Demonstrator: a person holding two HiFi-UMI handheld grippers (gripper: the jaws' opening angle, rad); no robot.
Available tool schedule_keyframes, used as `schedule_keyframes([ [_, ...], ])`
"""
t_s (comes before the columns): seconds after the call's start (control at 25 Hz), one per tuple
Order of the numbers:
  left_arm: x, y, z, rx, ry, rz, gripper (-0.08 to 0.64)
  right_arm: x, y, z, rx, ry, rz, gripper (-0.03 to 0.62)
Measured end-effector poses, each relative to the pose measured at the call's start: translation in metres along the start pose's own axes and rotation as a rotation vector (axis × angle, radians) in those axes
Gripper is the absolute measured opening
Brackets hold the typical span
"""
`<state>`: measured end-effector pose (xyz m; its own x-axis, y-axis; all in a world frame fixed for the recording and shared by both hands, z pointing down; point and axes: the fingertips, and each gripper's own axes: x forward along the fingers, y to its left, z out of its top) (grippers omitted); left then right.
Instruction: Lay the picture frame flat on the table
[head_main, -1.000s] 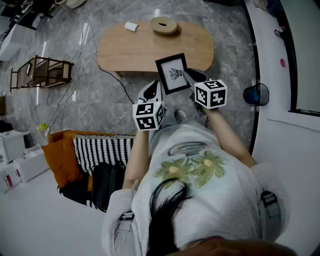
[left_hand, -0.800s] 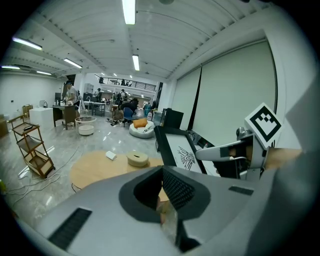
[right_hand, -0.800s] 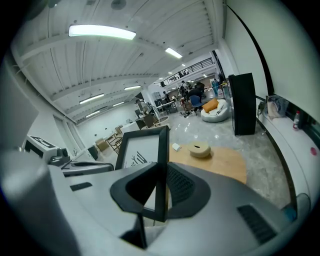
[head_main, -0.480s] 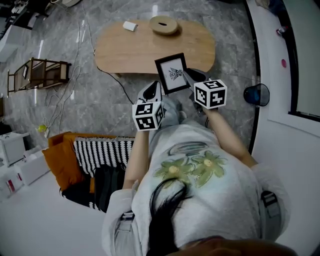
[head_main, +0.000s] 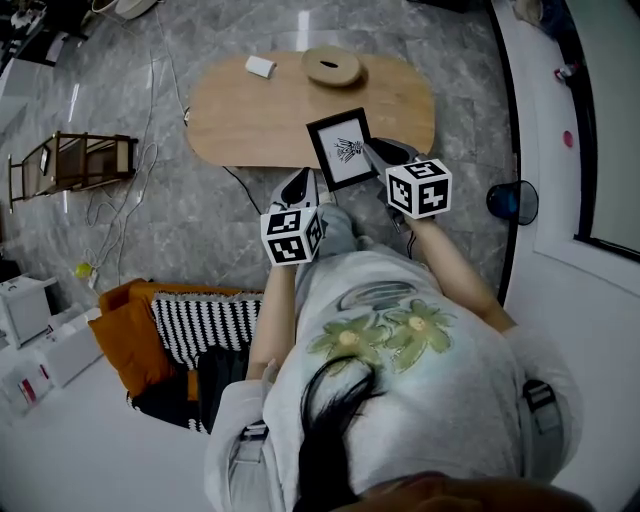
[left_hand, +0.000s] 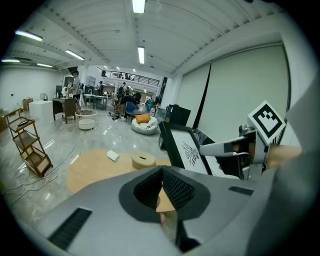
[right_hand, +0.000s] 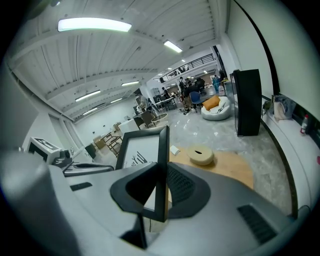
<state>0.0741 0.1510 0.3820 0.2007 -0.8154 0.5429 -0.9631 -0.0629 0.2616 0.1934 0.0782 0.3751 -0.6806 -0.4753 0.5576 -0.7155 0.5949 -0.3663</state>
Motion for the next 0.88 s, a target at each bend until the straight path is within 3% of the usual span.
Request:
schedule_keyframes([
  [0.88,0.062,0.099,0.056,-0.053,0.042,0.026,0.015,0.118,0.003,0.061,-0.002,0.076,0.023,0.069],
])
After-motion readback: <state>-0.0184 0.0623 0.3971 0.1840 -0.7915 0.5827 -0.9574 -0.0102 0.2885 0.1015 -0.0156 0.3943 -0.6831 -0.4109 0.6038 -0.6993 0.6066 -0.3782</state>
